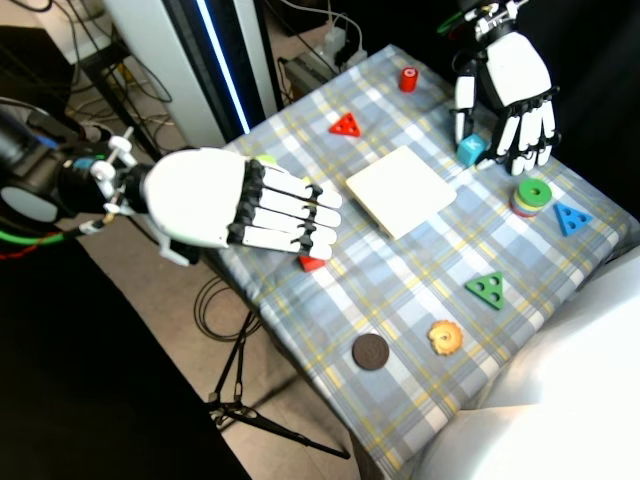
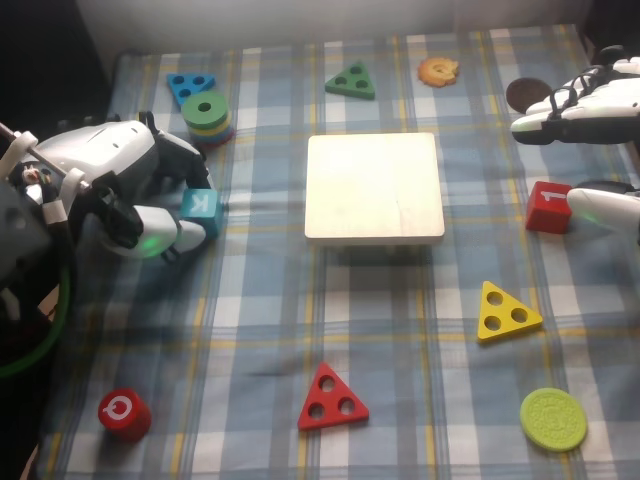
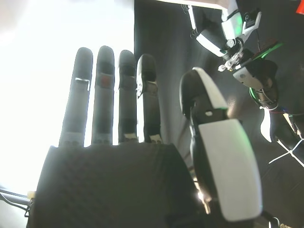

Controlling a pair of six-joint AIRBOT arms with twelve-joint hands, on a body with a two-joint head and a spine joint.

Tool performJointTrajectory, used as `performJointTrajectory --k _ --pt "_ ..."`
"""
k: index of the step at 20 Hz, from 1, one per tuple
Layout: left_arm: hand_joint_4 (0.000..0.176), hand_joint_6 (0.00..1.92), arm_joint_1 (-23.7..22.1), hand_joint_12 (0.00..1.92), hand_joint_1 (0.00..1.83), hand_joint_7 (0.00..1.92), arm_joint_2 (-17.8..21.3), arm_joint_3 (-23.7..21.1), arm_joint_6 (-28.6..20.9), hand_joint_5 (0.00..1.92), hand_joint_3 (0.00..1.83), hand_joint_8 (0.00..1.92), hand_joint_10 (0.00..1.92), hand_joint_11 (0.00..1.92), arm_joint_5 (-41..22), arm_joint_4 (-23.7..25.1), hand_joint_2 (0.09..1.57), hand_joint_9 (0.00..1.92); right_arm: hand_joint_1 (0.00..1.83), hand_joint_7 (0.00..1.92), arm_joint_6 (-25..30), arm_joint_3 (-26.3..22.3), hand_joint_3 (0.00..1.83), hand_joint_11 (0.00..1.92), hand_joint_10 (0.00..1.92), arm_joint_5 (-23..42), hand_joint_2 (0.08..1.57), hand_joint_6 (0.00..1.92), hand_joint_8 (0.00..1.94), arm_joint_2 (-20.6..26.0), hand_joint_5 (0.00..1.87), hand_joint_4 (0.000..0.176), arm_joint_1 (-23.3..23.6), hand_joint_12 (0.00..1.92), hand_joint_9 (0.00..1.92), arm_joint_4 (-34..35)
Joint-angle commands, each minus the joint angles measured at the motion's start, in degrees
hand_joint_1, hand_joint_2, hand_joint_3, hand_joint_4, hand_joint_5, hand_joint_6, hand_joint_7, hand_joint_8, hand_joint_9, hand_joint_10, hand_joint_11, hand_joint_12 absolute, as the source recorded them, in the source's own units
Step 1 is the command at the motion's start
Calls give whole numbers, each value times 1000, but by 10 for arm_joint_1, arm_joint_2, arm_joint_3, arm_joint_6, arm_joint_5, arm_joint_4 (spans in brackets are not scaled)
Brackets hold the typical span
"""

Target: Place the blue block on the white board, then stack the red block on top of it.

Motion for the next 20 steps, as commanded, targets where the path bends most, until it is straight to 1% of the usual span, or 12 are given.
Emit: performJointTrajectory --k 1,2,5,6,8,9,10,12,15,17,18,20 --pt "69 1188 -7 345 1005 613 -2 0 -10 844 1 6 9 243 -52 21 1184 508 490 600 4 -1 5 297 4 70 1353 1 2 0 550 0 7 496 555 14" --pt "47 1195 -7 403 1012 637 1 -4 -24 841 0 3 4 217 -59 30 1188 523 470 597 5 -1 5 296 2 70 1358 0 0 0 549 0 7 491 552 14" --pt "12 1111 -8 587 1049 674 20 -26 -87 895 1 0 0 146 -89 77 1160 539 435 595 5 -1 6 291 1 71 1367 1 0 0 552 3 6 484 548 15" --pt "11 1128 -9 592 1046 666 26 -34 -113 884 2 1 0 141 -100 99 1164 531 428 595 5 -1 5 291 1 71 1367 0 1 0 551 3 6 483 547 15" --pt "31 1143 -22 603 1036 663 29 -45 -141 875 0 1 2 134 -113 141 1169 523 413 602 5 -1 4 303 5 71 1372 0 2 0 551 5 6 486 564 16" --pt "32 1130 -34 606 1038 664 27 -52 -143 883 0 1 5 131 -117 168 1165 533 413 605 5 -1 4 308 7 71 1374 0 3 0 552 8 6 489 571 16" --pt "60 1106 -41 606 1032 665 24 -55 -143 899 0 1 7 128 -118 183 1156 541 429 608 5 -1 3 313 7 71 1375 1 3 0 554 6 6 491 577 16" --pt "75 1064 -61 601 1036 679 10 -58 -143 925 0 4 4 108 -115 218 1142 543 438 610 5 -1 1 311 8 71 1375 1 3 0 555 14 6 492 582 16" --pt "52 1057 -86 667 1050 690 -15 -53 -145 930 0 2 2 72 -95 260 1138 553 432 607 5 0 2 311 3 71 1377 1 2 -2 552 16 7 491 575 16" --pt "72 1014 -93 745 1051 698 -26 -47 -145 958 0 2 1 60 -86 267 1124 557 430 607 5 0 0 309 2 71 1370 1 1 -2 555 21 7 487 574 16" --pt "94 1007 -96 755 1044 704 -33 -42 -145 961 0 3 1 69 -78 270 1121 557 429 605 5 0 0 309 0 71 1370 1 1 -2 554 10 7 486 569 16" --pt "47 960 -108 715 1073 716 -54 -26 -145 991 0 4 2 57 -52 274 1108 537 414 606 5 1 0 307 0 71 1368 1 0 -3 556 1 7 470 564 15"
